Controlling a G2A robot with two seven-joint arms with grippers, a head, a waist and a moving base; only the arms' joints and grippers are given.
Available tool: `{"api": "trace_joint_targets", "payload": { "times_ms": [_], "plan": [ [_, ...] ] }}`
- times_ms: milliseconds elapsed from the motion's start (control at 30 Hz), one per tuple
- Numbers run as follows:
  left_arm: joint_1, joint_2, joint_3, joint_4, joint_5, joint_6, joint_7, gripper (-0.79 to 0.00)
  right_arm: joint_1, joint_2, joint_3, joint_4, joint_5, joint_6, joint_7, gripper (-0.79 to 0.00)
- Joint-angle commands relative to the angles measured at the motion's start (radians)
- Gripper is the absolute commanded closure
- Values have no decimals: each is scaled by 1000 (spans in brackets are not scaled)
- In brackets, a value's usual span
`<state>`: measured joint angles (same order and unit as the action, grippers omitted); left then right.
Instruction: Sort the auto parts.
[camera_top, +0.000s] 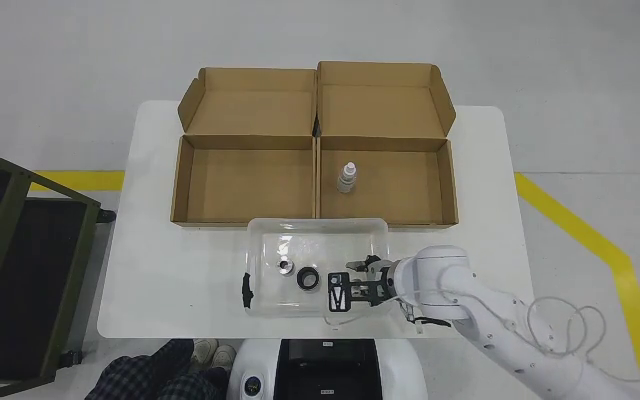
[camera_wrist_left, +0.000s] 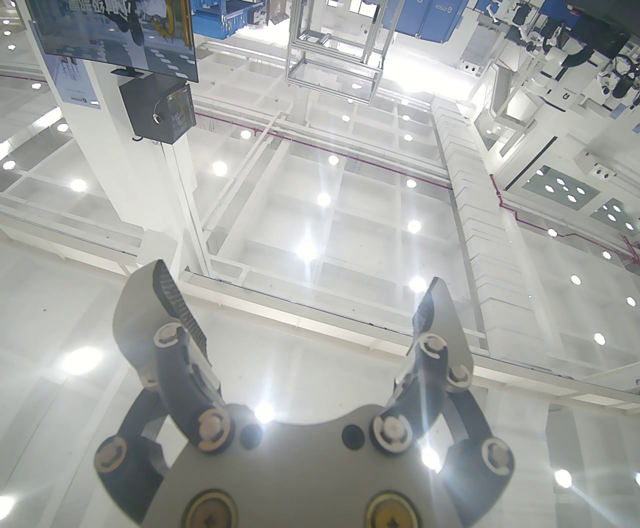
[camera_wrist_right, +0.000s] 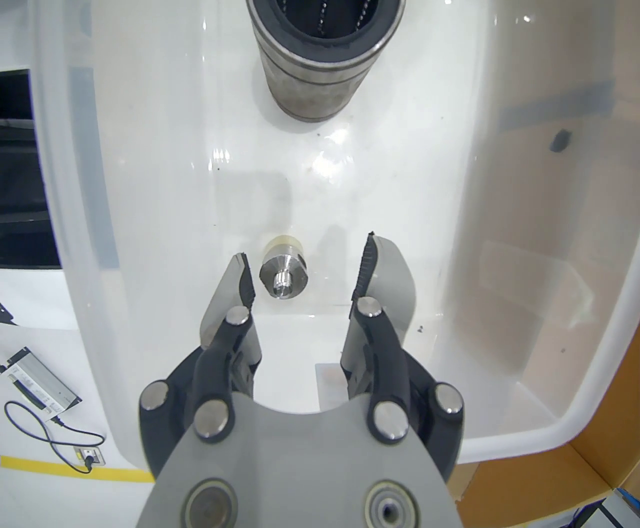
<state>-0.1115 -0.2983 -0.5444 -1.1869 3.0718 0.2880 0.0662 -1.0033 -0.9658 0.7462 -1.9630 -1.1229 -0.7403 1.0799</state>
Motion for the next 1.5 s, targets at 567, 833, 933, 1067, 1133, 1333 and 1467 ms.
{"api": "trace_joint_targets", "payload": {
  "times_ms": [567, 833, 933, 1067, 1133, 1333, 1467],
  "plan": [
    [0, 0, 0, 0, 0, 0, 0, -785, 128, 32, -138, 22, 83, 48, 48, -225],
    [0, 0, 0, 0, 0, 0, 0, -785, 160, 34, -166, 20, 95, 60, 60, 0],
    [0, 0, 0, 0, 0, 0, 0, -785, 165, 34, -170, 10, 99, 62, 61, 0],
    [0, 0, 0, 0, 0, 0, 0, -785, 169, 34, -162, -22, 107, 62, 56, 0],
    [0, 0, 0, 0, 0, 0, 0, -785, 167, 34, -154, -40, 105, 65, 47, 0],
    [0, 0, 0, 0, 0, 0, 0, -785, 151, 37, -126, -64, 76, 84, -18, 0],
    [0, 0, 0, 0, 0, 0, 0, -785, 135, 38, -99, -69, 51, 105, -106, 0]
  ]
}}
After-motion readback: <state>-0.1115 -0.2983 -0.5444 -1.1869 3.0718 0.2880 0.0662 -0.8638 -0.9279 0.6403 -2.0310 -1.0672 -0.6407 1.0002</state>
